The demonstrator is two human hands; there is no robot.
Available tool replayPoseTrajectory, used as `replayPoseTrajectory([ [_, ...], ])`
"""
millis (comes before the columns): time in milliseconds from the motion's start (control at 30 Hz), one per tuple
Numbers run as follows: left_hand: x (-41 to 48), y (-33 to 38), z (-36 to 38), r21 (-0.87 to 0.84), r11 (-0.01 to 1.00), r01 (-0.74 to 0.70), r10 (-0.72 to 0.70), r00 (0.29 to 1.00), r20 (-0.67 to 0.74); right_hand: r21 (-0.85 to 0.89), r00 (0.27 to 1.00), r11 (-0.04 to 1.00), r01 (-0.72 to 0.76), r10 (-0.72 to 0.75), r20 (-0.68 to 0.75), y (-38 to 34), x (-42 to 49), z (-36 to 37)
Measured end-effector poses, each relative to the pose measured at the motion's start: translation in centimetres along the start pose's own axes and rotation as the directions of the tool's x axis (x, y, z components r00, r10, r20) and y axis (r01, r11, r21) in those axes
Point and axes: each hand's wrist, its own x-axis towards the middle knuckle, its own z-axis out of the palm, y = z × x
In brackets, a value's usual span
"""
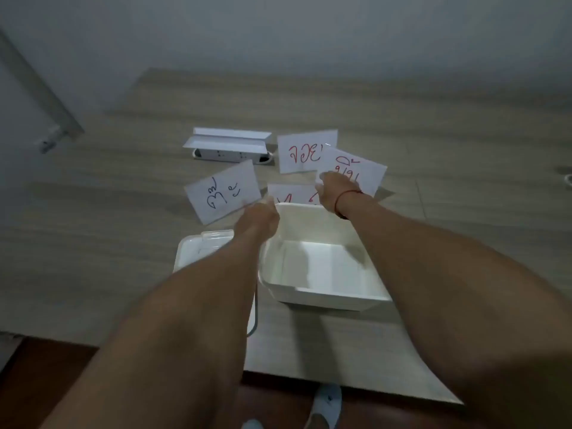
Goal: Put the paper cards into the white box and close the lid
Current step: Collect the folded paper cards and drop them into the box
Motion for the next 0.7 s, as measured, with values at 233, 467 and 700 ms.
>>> replayPoseTrajectory([
  [233, 0.7, -0.4, 3.0, -0.139, 0.974, 0.176, -0.186, 0.981, -0.059, -0.022, 0.997, 0.999, -0.045, 0.046, 0.063, -0.1, 3.6, 2.3],
  [467, 0.8, 0.0, 3.6, -0.132, 0.967, 0.216, -0.230, 0.968, -0.098, 0.031, 1.000, 0.999, -0.021, 0.021, 0.014, 0.0, 3.6, 3.3],
  [700, 0.1, -0.1, 2.3, -0.137, 0.979, 0.153, -0.158, 0.987, -0.022, 0.033, 0.978, 0.998, 0.054, -0.046, -0.202, 0.7, 1.2, 0.1],
])
